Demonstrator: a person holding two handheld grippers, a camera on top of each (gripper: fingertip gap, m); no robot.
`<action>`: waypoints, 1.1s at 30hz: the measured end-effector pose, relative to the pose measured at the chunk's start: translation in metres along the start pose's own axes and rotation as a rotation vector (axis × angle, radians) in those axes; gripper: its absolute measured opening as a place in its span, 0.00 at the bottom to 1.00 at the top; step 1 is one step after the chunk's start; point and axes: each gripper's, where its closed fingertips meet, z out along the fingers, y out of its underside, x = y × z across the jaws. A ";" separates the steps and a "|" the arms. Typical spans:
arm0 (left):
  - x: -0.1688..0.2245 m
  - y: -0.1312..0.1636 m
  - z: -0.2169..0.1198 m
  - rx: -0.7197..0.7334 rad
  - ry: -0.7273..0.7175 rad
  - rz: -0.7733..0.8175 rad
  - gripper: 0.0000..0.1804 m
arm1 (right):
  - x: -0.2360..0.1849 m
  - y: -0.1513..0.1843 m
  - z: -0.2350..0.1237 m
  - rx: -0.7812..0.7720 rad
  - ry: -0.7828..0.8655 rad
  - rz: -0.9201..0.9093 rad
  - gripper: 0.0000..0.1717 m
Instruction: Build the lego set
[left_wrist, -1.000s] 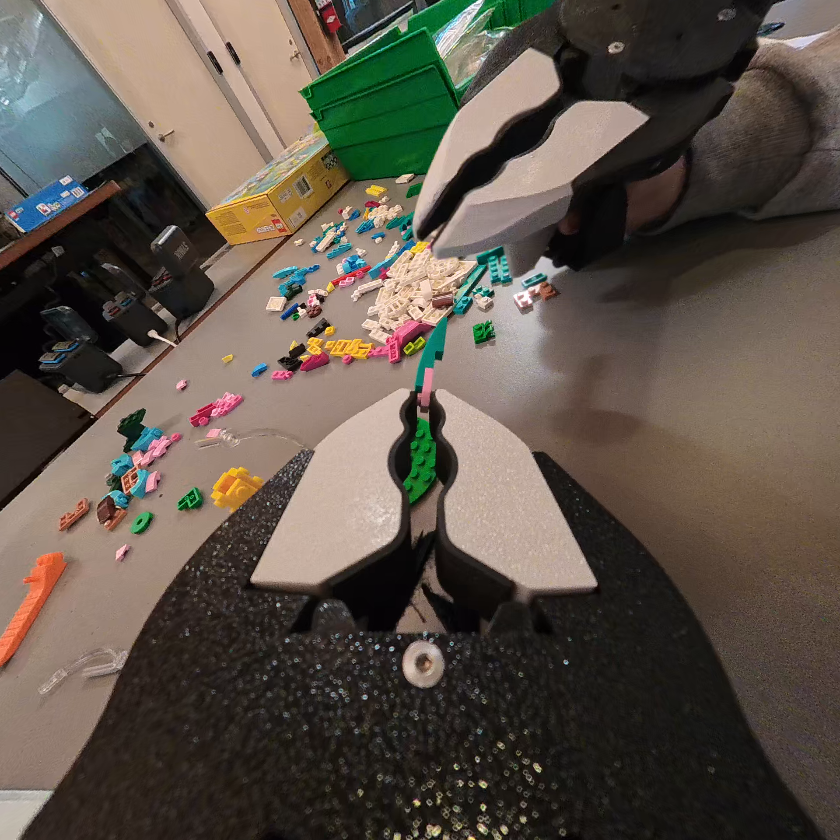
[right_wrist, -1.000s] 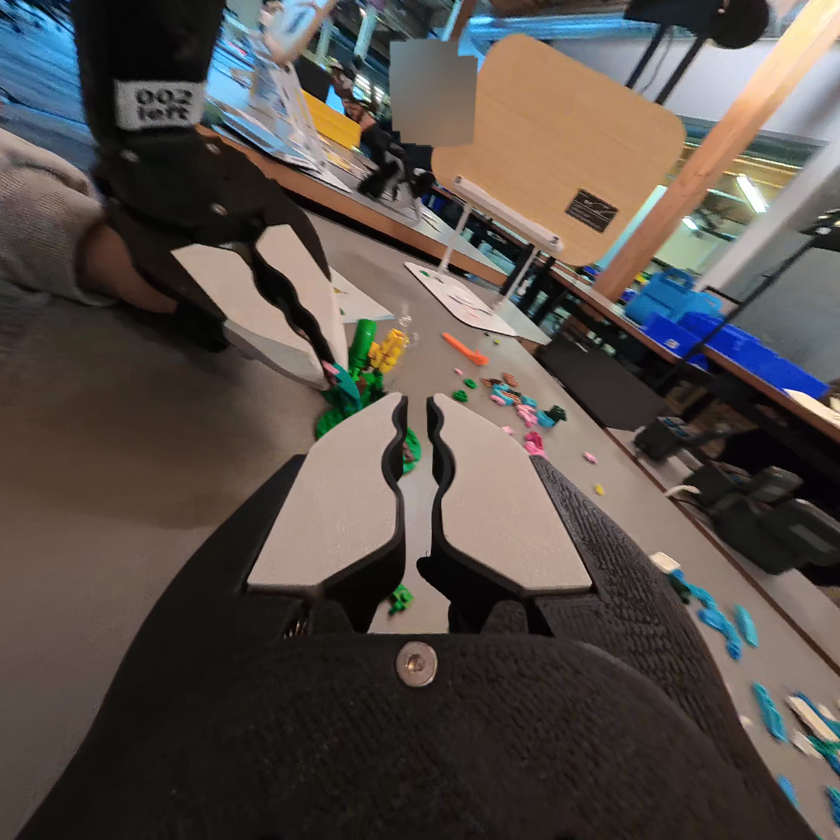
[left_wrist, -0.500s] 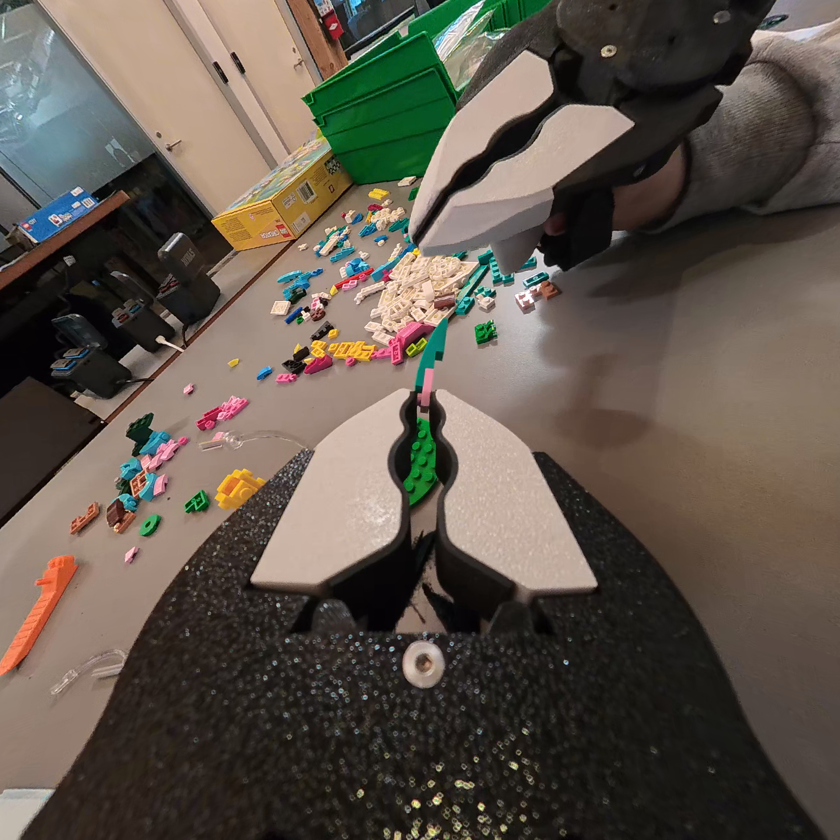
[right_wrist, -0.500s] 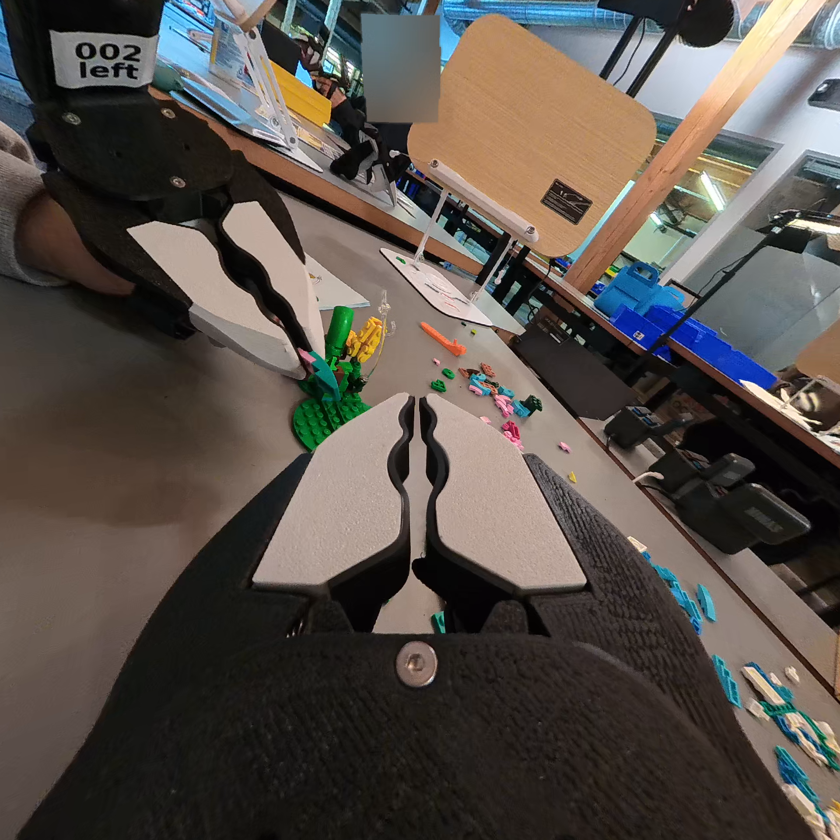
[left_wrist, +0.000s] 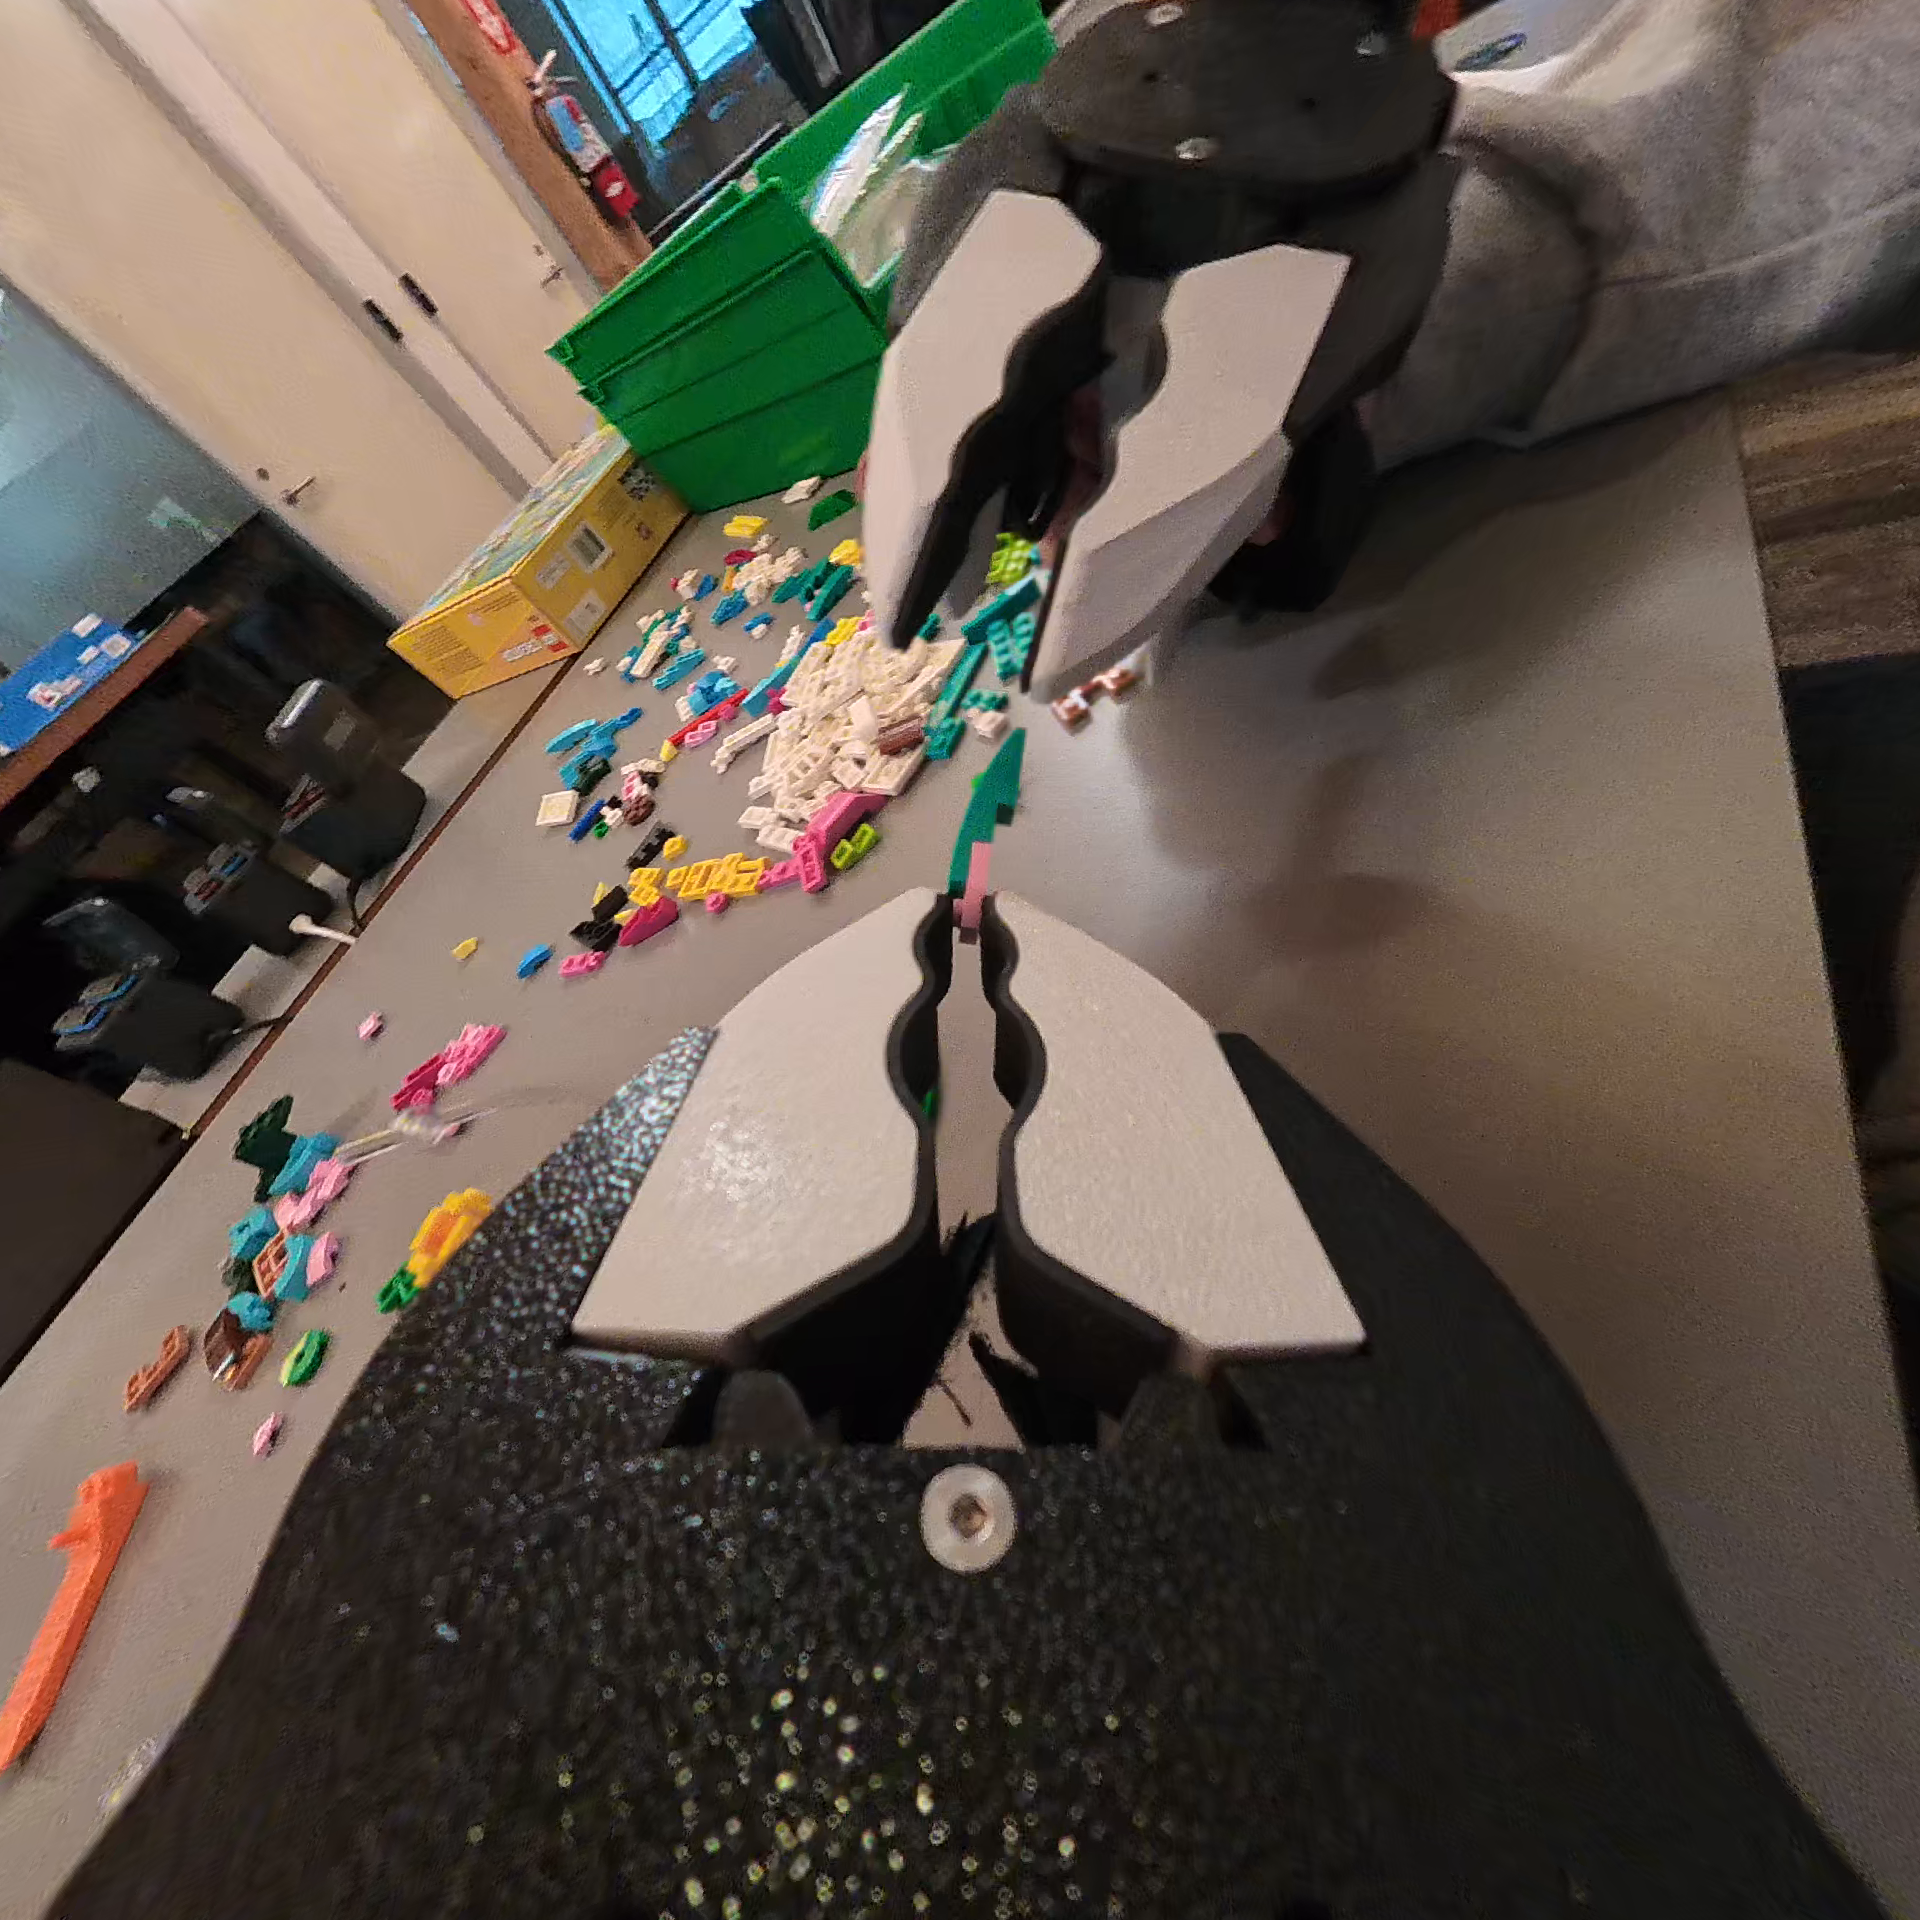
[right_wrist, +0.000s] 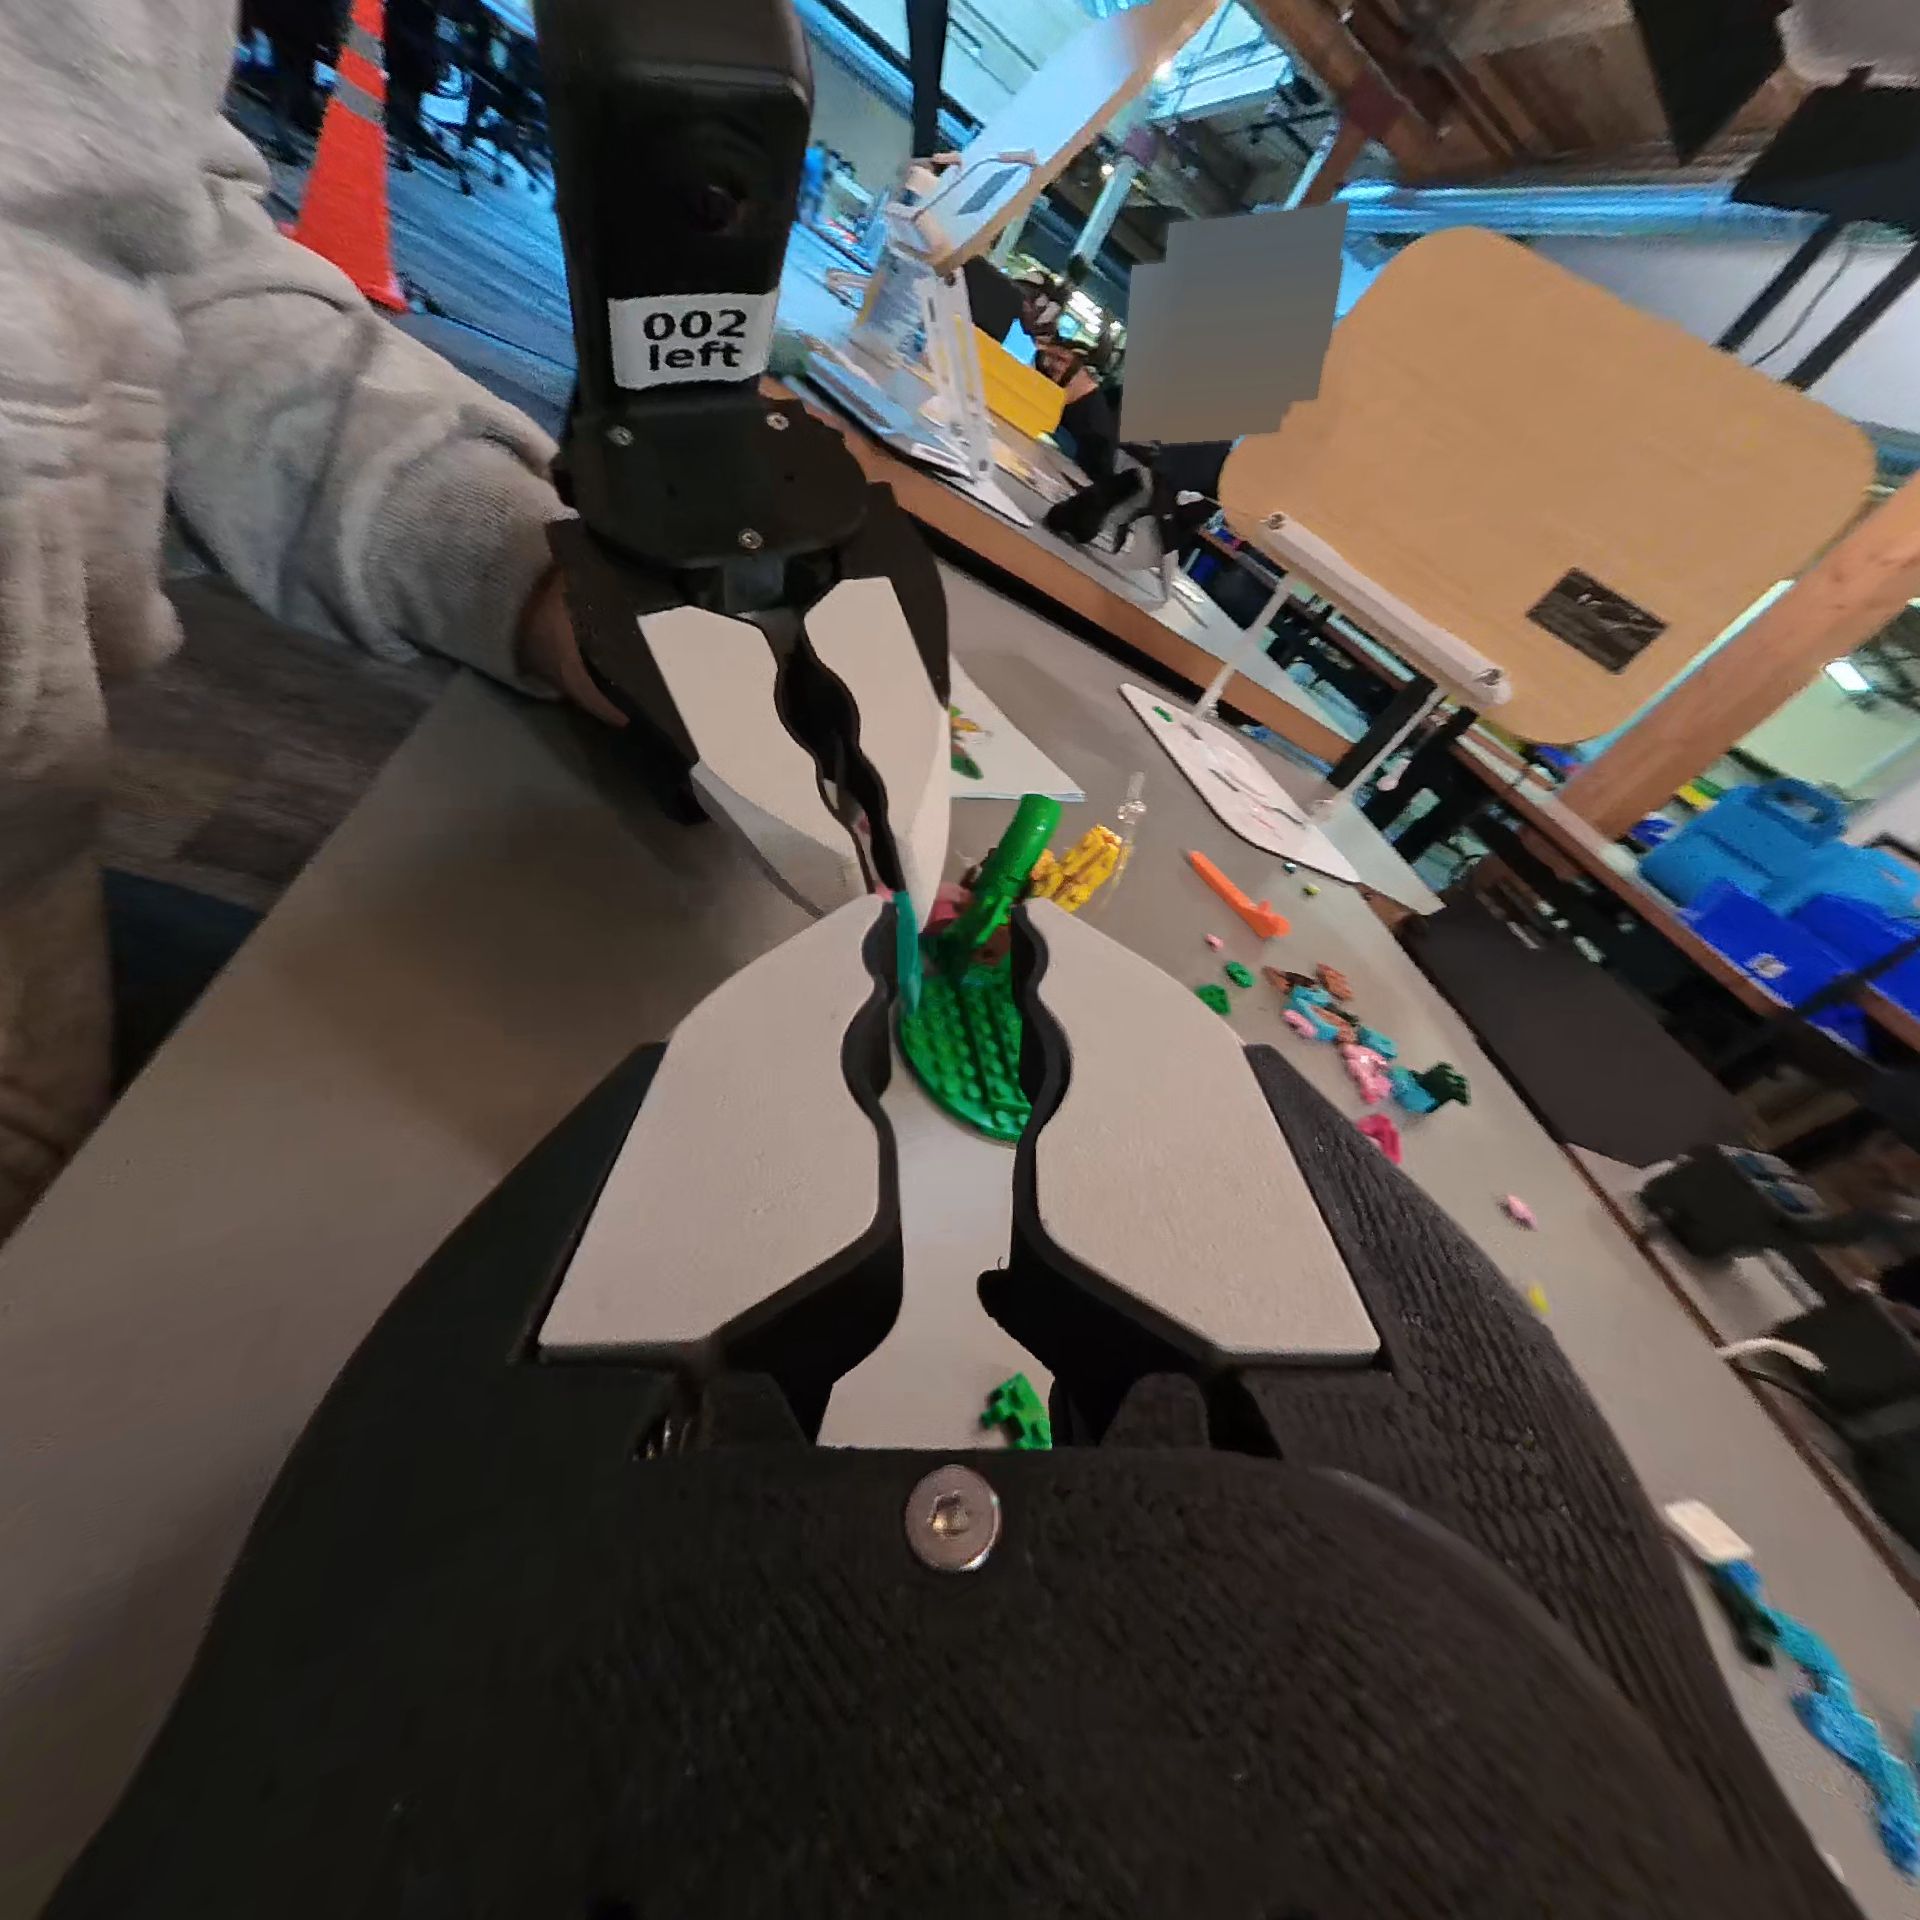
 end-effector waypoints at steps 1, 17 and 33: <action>0.003 -0.001 0.000 0.002 0.013 0.012 0.03 | -0.002 0.001 0.000 -0.003 -0.018 0.012 0.12; 0.008 -0.009 -0.003 0.060 0.055 0.001 0.03 | -0.020 0.009 0.004 -0.068 -0.107 -0.039 0.03; 0.009 -0.009 -0.002 0.056 0.053 0.003 0.03 | -0.020 0.009 0.003 -0.070 -0.108 -0.042 0.03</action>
